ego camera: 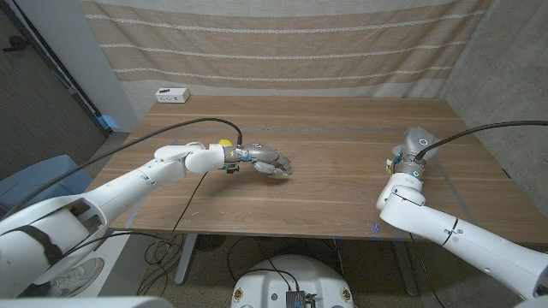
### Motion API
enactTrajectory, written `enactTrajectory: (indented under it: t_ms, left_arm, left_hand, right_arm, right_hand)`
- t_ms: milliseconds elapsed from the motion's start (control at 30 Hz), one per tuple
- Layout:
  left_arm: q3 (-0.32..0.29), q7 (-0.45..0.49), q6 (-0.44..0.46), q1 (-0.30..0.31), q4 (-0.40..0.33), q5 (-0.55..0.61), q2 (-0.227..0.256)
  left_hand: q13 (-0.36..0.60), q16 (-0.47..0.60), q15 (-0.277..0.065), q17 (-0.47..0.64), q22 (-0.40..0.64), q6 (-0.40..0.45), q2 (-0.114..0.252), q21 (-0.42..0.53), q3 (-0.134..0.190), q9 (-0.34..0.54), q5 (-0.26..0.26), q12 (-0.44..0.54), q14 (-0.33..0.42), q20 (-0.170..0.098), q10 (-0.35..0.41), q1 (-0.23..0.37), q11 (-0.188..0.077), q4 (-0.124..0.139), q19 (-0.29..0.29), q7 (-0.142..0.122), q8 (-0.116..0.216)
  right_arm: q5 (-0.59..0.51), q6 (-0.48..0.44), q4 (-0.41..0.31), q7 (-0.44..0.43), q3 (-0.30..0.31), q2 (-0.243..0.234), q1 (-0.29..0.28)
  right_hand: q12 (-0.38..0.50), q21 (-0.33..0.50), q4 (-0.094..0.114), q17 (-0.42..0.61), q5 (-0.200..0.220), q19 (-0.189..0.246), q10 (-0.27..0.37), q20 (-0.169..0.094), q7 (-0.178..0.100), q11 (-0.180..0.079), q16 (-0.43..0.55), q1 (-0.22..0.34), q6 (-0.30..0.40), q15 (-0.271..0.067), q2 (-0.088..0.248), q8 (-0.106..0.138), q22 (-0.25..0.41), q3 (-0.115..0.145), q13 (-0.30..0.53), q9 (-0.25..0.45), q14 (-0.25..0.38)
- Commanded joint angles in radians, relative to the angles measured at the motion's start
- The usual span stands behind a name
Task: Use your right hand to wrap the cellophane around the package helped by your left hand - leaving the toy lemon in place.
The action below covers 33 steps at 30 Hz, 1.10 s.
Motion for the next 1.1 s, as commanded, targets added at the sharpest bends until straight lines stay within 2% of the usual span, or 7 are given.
enactTrajectory:
  t_ms: [33, 233, 633, 1100]
  left_arm:
    - [-0.014, -0.009, 0.015, 0.022, -0.028, 0.000, 0.017]
    - [-0.015, 0.000, 0.010, 0.024, -0.028, 0.009, 0.017]
    - [-0.020, 0.016, 0.014, 0.034, -0.039, 0.027, 0.023]
    - [-0.017, 0.018, 0.010, 0.031, -0.033, 0.029, 0.017]
  left_hand:
    - [0.004, 0.001, -0.006, 0.002, 0.004, 0.009, -0.002, 0.004, 0.000, 0.002, -0.001, 0.002, 0.010, 0.002, 0.011, -0.008, -0.003, 0.007, 0.007, 0.000, 0.004]
    - [0.004, -0.002, -0.008, 0.001, 0.004, 0.013, -0.002, 0.003, 0.001, 0.002, -0.001, -0.002, 0.007, 0.002, 0.007, -0.010, -0.005, 0.007, 0.008, 0.002, 0.003]
    - [0.004, -0.007, -0.013, 0.001, 0.004, 0.003, -0.001, 0.000, 0.005, 0.002, -0.001, -0.011, 0.000, -0.002, -0.003, -0.010, -0.004, 0.005, 0.006, -0.006, -0.003]
    - [0.004, -0.010, -0.008, 0.000, 0.003, -0.009, -0.001, -0.003, 0.008, 0.002, -0.001, -0.017, -0.006, -0.001, -0.007, -0.012, -0.005, 0.003, 0.005, -0.008, -0.008]
  right_arm:
    - [-0.163, 0.071, -0.102, 0.149, -0.049, -0.056, -0.008]
    - [-0.237, 0.101, -0.136, 0.219, -0.080, -0.064, -0.002]
    - [-0.329, 0.176, -0.177, 0.362, -0.087, -0.073, -0.028]
    - [-0.401, 0.238, -0.166, 0.464, -0.077, -0.025, -0.066]
  right_hand:
    - [-0.004, 0.012, 0.002, 0.002, 0.000, -0.015, 0.014, -0.153, -0.002, -0.001, -0.003, 0.172, 0.008, -0.150, 0.155, -0.007, 0.004, -0.006, 0.004, 0.002, 0.011]
    - [-0.005, 0.019, 0.003, 0.001, -0.001, -0.014, 0.017, -0.152, -0.002, 0.000, -0.004, 0.179, 0.012, -0.150, 0.155, -0.008, 0.005, -0.011, 0.004, 0.002, 0.015]
    - [-0.010, 0.032, 0.003, -0.002, -0.001, -0.014, 0.019, -0.152, 0.001, 0.002, -0.007, 0.192, 0.014, -0.150, 0.154, -0.013, 0.007, -0.022, 0.004, 0.003, 0.024]
    - [-0.014, 0.047, 0.005, -0.006, 0.000, -0.017, 0.024, -0.151, 0.004, 0.004, -0.010, 0.204, 0.014, -0.150, 0.153, -0.020, 0.010, -0.035, 0.004, 0.004, 0.033]
